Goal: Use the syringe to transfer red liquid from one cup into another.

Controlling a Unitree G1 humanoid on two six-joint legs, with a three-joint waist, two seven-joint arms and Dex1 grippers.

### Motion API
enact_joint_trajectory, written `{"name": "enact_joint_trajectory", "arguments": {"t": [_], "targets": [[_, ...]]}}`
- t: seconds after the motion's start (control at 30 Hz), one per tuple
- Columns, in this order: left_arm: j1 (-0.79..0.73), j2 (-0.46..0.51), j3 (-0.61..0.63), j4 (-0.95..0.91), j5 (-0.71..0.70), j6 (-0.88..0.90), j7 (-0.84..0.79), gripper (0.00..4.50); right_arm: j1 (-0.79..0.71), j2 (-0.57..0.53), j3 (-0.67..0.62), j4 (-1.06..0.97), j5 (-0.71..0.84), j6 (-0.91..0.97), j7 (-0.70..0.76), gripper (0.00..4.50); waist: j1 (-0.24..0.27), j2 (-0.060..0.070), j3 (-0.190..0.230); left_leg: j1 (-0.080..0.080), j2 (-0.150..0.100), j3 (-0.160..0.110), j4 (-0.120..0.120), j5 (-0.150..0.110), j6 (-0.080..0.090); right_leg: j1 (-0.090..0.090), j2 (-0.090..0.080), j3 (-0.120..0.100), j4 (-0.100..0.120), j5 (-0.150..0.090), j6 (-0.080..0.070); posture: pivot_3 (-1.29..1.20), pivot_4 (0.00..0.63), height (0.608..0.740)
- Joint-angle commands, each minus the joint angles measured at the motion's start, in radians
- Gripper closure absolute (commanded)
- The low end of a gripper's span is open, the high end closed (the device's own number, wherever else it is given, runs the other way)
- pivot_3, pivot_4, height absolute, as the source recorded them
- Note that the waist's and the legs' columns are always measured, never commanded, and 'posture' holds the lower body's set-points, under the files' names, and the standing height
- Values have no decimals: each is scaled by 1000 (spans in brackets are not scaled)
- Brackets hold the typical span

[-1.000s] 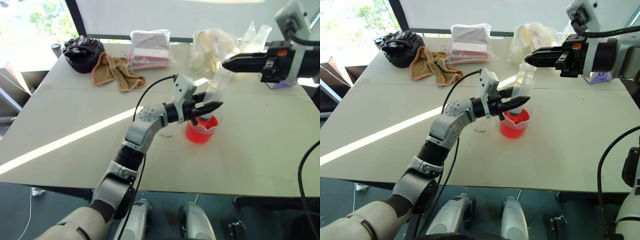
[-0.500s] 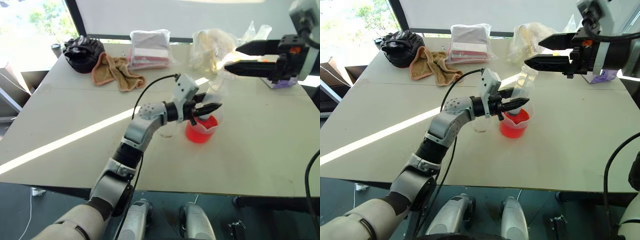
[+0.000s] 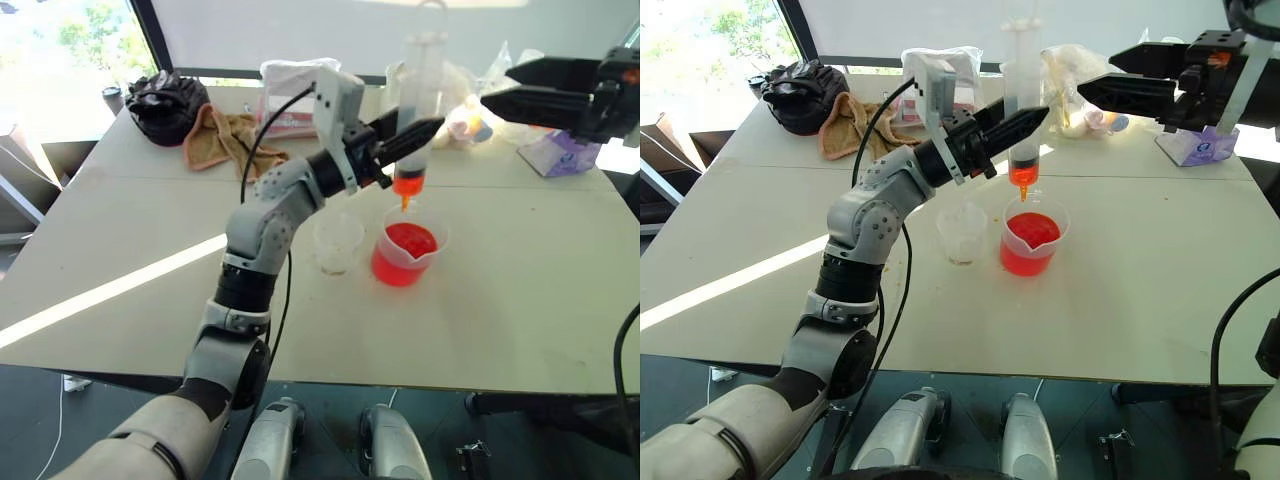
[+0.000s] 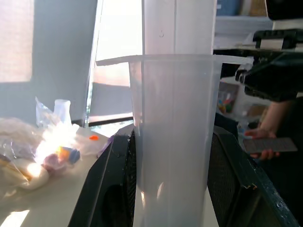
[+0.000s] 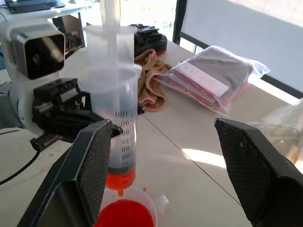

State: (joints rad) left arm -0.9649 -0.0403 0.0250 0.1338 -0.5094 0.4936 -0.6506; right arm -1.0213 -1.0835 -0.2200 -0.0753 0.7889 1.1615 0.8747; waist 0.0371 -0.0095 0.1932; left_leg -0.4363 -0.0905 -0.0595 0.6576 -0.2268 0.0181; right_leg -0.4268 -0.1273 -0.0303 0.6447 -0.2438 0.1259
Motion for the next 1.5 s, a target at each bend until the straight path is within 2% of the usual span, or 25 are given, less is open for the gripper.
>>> {"name": "enact_joint_trajectory", "arguments": {"t": [0.03,0.27,0.37,0.6,0.8,1.17,1.5], "targets": [[-34,26,27,-78,-41,26,22,3068,-5,-1,-49,-23,18,-7,-10,948,0,0,0,0,0,0,0,0,0,0,0,0,0,0,0,0,150,740],[64,191,0,-200,-21,51,-5,3068,-9,48,-41,-61,59,20,-44,948,-3,0,0,0,1,0,1,0,0,0,1,0,1,0,0,0,150,740],[123,223,-17,-246,-23,59,-5,3068,-10,72,-39,-70,69,23,-59,948,0,0,0,0,1,0,2,0,0,0,1,1,1,0,0,0,150,740],[211,220,-57,-268,-1,30,10,3068,-41,107,-19,-65,73,27,-88,948,1,0,0,-4,0,-1,6,0,0,-1,1,1,0,1,1,0,150,740],[273,224,-99,-272,48,-23,-2,3068,-111,178,-2,-49,116,134,-152,948,-3,1,0,-4,1,-1,5,0,1,-2,2,1,1,1,0,0,150,740],[283,224,-103,-268,64,-33,2,3068,-113,352,-3,-86,123,200,-332,948,0,1,-1,-5,1,-1,5,0,1,-2,1,1,1,2,0,0,150,740],[286,229,-106,-273,67,-28,7,3068,-144,454,7,-61,110,190,-411,948,-2,1,-1,-4,1,-1,5,0,1,-3,2,1,2,2,0,0,150,740]]}}
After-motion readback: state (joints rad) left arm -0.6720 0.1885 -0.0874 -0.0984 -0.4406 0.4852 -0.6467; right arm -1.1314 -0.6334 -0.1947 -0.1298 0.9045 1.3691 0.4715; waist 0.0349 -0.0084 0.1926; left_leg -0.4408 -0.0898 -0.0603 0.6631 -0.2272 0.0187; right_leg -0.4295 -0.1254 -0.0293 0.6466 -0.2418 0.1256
